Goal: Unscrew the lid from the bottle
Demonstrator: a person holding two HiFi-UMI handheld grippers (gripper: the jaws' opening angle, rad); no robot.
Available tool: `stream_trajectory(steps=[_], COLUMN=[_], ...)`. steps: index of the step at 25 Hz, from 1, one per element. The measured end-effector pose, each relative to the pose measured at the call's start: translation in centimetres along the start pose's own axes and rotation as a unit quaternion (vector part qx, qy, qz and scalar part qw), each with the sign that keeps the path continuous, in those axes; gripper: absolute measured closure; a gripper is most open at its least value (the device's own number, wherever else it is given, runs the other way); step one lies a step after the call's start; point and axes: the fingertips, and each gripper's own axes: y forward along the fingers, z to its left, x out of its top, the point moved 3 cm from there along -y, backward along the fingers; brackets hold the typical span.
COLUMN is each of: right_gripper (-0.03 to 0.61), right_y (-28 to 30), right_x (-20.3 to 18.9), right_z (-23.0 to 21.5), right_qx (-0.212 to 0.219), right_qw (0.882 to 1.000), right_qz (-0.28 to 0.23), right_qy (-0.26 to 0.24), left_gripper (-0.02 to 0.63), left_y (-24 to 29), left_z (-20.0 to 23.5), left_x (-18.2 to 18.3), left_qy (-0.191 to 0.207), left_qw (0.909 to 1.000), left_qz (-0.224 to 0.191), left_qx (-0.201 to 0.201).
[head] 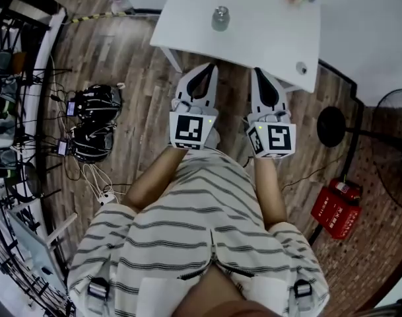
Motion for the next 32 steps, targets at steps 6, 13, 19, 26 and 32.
stream_trajectory(steps=[6, 13, 19, 26, 32], right_gripper=[0.569, 0.569, 0.569, 0.571, 0.558], right_y=[6.5, 11.1, 13.2, 16.5, 20.3], right_x=[-1.6, -3.5, -4.5, -5.5, -7.6], right_z=[-2.9, -4.6, -6.0, -8.3, -10.5], right_qx=[0.009, 0.020, 0.037, 0.079, 0.122], right_qw=[1.000, 0.999, 0.998, 0.995, 0.987], right_qz=[0.024, 0.045, 0.053, 0.067, 0.104], right_qy=[0.001, 0.002, 0.005, -0.001, 0.004], left_gripper=[0.614, 0.614, 0.612, 0.614, 0.584], left_y=[6.3, 10.5, 12.8, 15.8, 19.1], left_z=[3.3, 4.6, 5.3, 6.0, 7.1], left_x=[-1.6, -4.2, -5.5, -7.3, -10.2], left_qy=[-0.010, -0.010, -0.008, -0.015, -0.020], left_qw=[0.9997, 0.9989, 0.9980, 0.9962, 0.9910], left_qz=[0.019, 0.046, 0.062, 0.080, 0.118], left_qx=[0.008, 0.002, 0.012, 0.032, 0.060])
